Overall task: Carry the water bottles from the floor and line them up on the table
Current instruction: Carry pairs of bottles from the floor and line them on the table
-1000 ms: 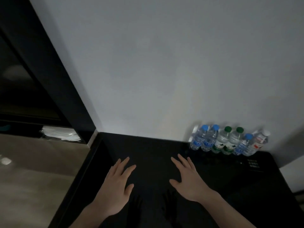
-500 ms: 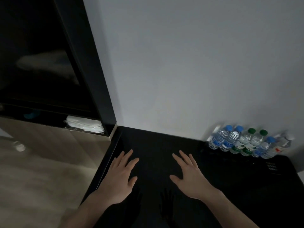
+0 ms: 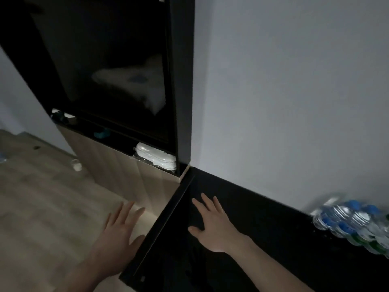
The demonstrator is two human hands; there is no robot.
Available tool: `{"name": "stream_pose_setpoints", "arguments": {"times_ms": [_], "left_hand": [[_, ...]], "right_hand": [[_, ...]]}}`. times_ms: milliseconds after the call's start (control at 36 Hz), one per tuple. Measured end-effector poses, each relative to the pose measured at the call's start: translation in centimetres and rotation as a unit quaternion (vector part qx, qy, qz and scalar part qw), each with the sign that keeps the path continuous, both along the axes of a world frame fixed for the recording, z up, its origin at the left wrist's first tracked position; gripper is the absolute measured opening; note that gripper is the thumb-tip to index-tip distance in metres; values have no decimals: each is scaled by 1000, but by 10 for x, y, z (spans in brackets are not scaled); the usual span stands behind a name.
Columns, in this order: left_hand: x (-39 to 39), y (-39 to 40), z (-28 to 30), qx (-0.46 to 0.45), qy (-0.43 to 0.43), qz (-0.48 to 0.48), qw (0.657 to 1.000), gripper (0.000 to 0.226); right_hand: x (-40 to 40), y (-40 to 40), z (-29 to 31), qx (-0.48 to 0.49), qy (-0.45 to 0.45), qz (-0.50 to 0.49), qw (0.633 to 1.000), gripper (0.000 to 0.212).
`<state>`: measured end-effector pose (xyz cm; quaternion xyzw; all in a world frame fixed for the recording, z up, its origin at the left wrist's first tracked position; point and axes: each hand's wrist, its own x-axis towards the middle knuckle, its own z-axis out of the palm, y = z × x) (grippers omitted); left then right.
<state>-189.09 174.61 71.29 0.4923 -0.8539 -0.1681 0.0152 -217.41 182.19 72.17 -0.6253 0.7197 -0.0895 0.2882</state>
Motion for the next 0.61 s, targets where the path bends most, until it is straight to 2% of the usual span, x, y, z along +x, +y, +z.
{"name": "stream_pose_setpoints", "arguments": {"times_ms": [222,389,472,611], "left_hand": [[107,-53,12,-28,23,79,996,89],[222,-113,10,-25,26,114,993,69],[281,-137,16,-30,26,142,989,67],[372,-175,31,-33,-9,172,985,76]], "right_hand": [[110,-94,10,-26,12,74,997,79],[222,-172,11,-22,2,97,995,78],[284,-210,14,-25,5,113,993,77],[378,-270,25,-37,4,153,988,78]]}}
